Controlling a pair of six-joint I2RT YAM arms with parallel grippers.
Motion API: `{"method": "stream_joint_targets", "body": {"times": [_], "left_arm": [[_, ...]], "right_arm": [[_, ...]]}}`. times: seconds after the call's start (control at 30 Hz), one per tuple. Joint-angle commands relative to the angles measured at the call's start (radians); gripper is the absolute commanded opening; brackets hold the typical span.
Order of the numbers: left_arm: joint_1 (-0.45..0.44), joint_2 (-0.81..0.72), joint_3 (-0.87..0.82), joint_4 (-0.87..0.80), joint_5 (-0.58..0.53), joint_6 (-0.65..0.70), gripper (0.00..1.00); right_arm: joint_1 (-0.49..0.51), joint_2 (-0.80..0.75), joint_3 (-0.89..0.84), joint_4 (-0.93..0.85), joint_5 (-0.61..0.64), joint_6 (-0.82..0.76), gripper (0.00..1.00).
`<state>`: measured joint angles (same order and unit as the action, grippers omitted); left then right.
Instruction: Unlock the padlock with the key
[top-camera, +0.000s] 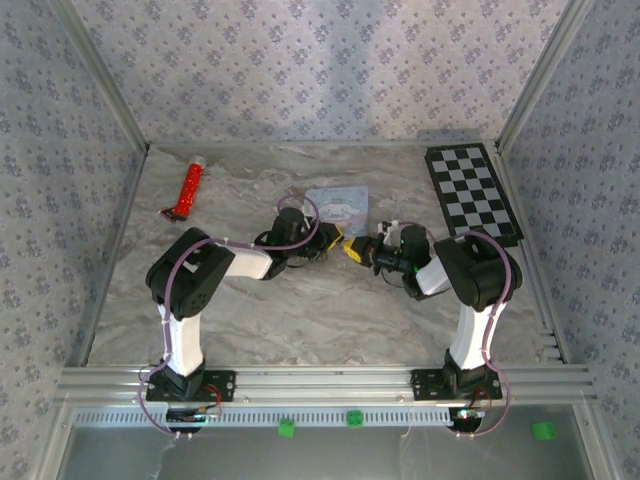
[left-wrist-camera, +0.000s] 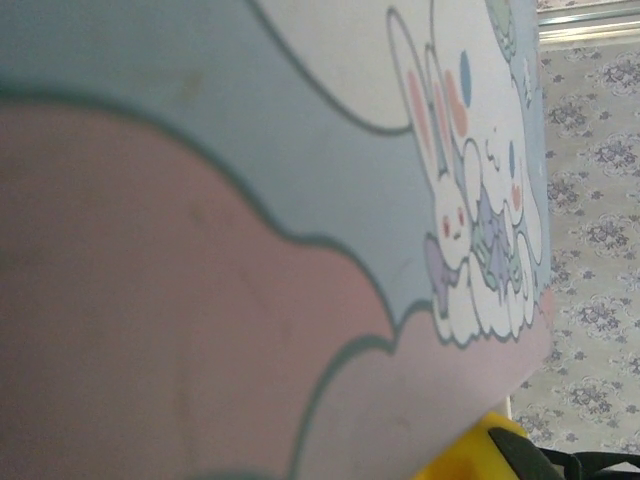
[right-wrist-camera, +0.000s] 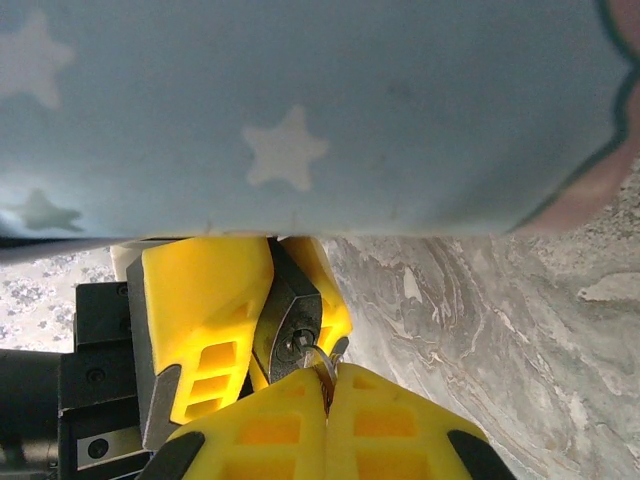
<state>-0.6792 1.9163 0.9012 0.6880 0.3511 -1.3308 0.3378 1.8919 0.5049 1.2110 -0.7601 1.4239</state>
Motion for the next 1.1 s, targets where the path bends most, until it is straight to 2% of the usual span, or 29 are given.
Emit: {"method": "stream_joint_targets", "body": {"times": [0.0,0.17,0.37,0.53,0.63,0.73,0.83,0.93,1.0,1.07], "left_arm": [[-0.052,-0.037,0.027,-0.02,0.121,0.039,0.0],[-0.052,-0.036,0.03,-0.028,0.129,0.042,0.0],[-0.055,-0.036,0.048,-0.054,0.129,0.053,0.0],[-0.041,-0.056,0.044,-0.133,0.095,0.054,0.0],[-0.027,-0.078,0.046,-0.209,0.07,0.072,0.0],[-0.015,-0.097,0.066,-0.313,0.05,0.094,0.0],[-0.005,-0.106,0.084,-0.38,0.043,0.095,0.0],[-0.001,-0.121,0.095,-0.423,0.039,0.088,0.0],[-0.002,-0.128,0.107,-0.464,0.038,0.085,0.0],[0.003,-0.134,0.108,-0.478,0.038,0.077,0.0]], "right_arm": [[-0.021,0.055,0.037,0.173,-0.016,0.087,0.05],[-0.025,0.057,0.058,0.166,-0.037,0.092,0.04],[-0.007,0.004,0.071,0.007,-0.042,-0.041,0.05],[-0.018,-0.082,0.057,-0.232,-0.027,-0.225,0.21],[-0.032,-0.188,0.069,-0.494,-0.002,-0.409,0.34],[-0.009,-0.322,0.125,-0.831,0.088,-0.685,0.43],[0.054,-0.442,0.193,-1.092,0.236,-0.945,0.46],[0.112,-0.524,0.184,-1.137,0.369,-1.122,0.45],[0.16,-0.564,0.139,-1.096,0.455,-1.239,0.44],[0.206,-0.591,0.09,-1.017,0.526,-1.277,0.44]]}}
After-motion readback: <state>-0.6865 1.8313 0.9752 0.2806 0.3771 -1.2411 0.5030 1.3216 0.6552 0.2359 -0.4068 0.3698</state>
